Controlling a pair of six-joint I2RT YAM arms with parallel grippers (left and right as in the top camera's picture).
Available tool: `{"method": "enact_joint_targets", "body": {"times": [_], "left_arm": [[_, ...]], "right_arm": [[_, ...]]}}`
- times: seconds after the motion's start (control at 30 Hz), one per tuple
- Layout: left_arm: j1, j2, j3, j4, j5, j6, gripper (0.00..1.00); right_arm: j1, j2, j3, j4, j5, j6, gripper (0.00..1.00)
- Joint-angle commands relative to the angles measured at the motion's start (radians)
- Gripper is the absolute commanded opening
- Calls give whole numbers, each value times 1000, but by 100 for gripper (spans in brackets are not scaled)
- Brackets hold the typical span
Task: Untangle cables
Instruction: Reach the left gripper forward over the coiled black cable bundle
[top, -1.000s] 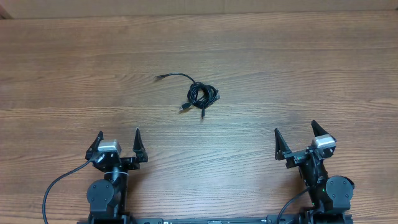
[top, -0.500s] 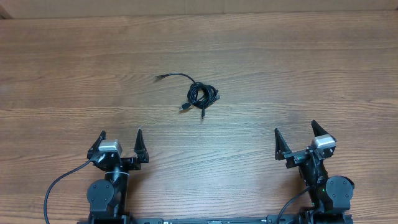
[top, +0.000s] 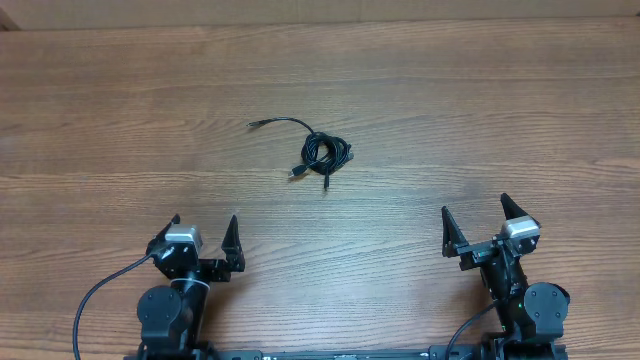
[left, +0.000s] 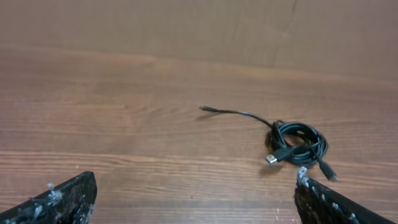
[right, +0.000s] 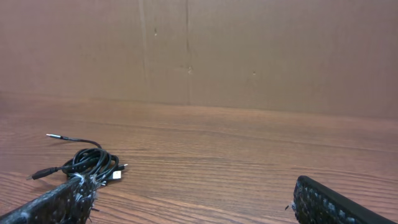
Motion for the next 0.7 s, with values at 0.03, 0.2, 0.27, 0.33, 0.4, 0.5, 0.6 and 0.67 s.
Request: {"method": "enact_joint_targets", "body": {"times": [0.03,0.2,0.27,0.33,0.4,0.5,0.6,0.67], "left_arm": [[5,8,78,-51,8,-7,99],[5,92,133,-77,8,-5,99],[5,151,158,-77,8,2,100],[5,220,187,-78,13,2,100],[5,299,218,-77,40,21,100],[5,448,282,-91,81,52,100],[5,590,358,-144,109,54,100],[4,678,415,-183,145,54,100]], "right_arm": [[3,-9,-11,6,5,-4,100],[3,-9,-11,6,5,-4,100],[3,-9,-11,6,5,-4,100],[3,-9,-11,6,5,-4,100],[3,-9,-11,6,5,-4,100],[3,-9,-11,6,5,-4,100],[3,-9,-11,6,5,-4,100],[3,-9,-11,6,5,-4,100]]}}
